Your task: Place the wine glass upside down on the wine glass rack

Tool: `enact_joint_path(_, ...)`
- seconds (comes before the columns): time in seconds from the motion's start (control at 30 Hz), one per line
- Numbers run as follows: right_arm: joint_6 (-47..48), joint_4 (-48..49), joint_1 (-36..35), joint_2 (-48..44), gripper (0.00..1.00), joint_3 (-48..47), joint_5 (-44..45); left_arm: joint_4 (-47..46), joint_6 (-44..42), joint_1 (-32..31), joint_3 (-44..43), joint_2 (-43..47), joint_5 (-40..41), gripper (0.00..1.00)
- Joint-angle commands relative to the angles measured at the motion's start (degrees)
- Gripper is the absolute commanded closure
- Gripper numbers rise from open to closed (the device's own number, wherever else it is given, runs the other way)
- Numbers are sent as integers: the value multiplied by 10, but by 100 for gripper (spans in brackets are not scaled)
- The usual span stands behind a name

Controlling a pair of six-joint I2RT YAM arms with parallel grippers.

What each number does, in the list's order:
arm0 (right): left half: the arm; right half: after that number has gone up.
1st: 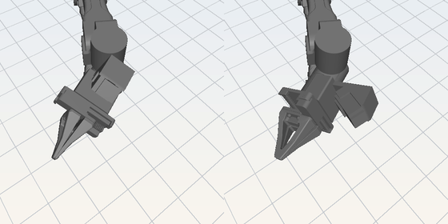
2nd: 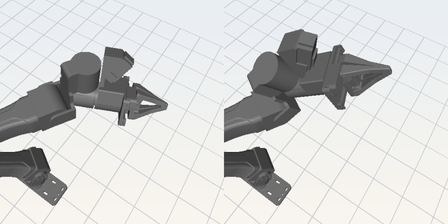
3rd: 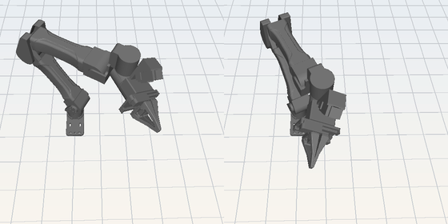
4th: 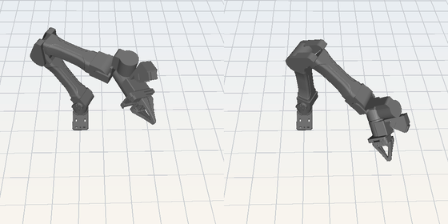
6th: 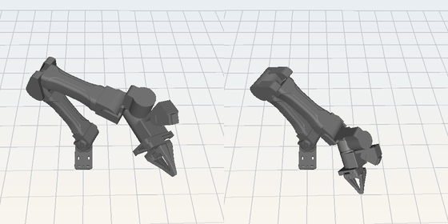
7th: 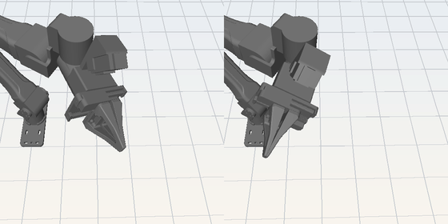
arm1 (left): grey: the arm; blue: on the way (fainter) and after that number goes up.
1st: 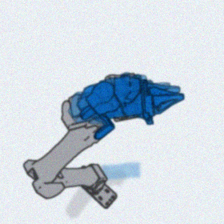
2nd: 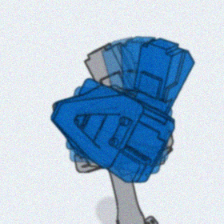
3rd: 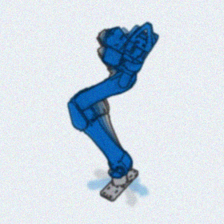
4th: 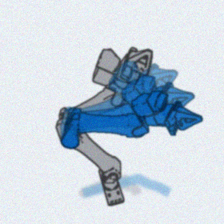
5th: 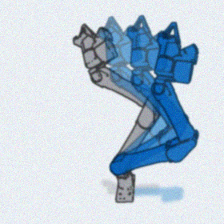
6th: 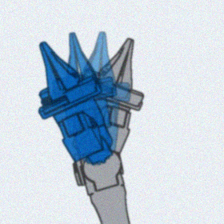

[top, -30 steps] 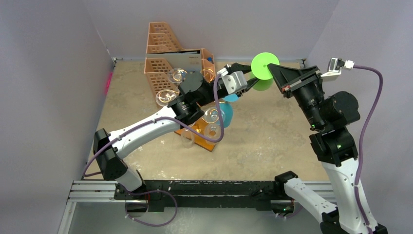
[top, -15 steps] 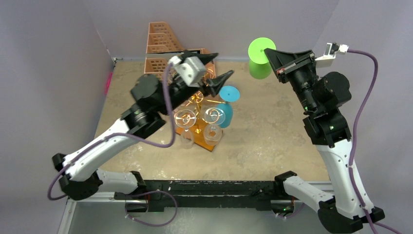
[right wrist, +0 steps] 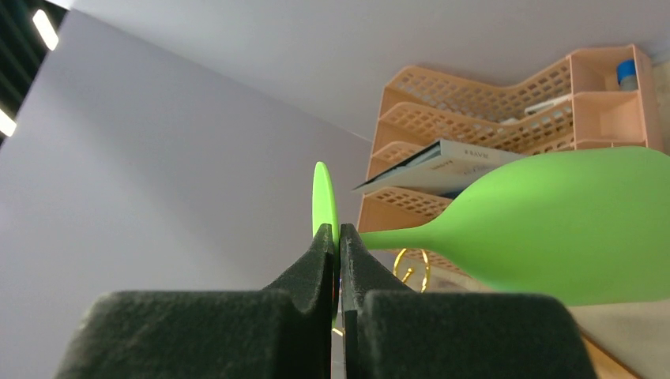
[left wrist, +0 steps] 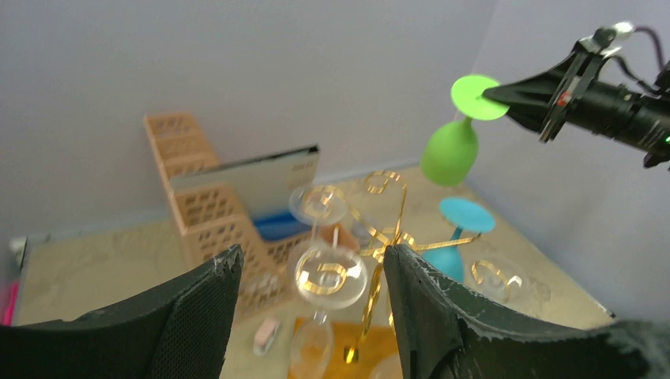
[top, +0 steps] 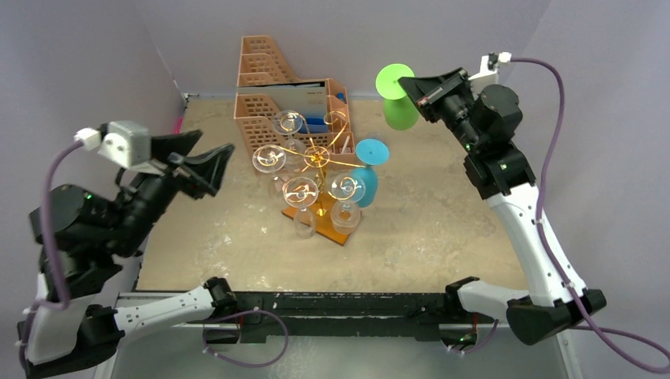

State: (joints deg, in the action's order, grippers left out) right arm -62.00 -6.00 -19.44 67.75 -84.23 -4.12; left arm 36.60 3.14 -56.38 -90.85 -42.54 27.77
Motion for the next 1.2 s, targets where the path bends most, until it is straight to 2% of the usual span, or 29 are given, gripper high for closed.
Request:
enact_joint_path(0.0, 9, 52, -3, 30, 100, -27, -39, 203, 89, 0, 9, 39, 98, 35)
enact_joint_path(0.13, 5, 49, -16, 69, 100, -43, -49, 215, 98, 0, 63, 85, 121, 33)
enact_joint_path(0.3, 8, 49, -45, 118, 100, -72, -58, 179, 81, 0, 127, 126, 128, 33)
enact_joint_path(0.43, -21, 89, -61, 155, 100, -73, -71, 156, 73, -1, 156, 138, 134, 33)
enact_joint_path(0.5, -32, 118, -74, 170, 100, -71, -74, 154, 84, -1, 163, 139, 150, 32)
enact_joint_path(0.73, -35, 96, -114, 217, 100, -105, -74, 182, 110, 0, 169, 132, 156, 30)
enact_joint_path(1.17, -86, 78, -127, 214, 100, -77, -95, 170, 114, -1, 183, 152, 160, 30)
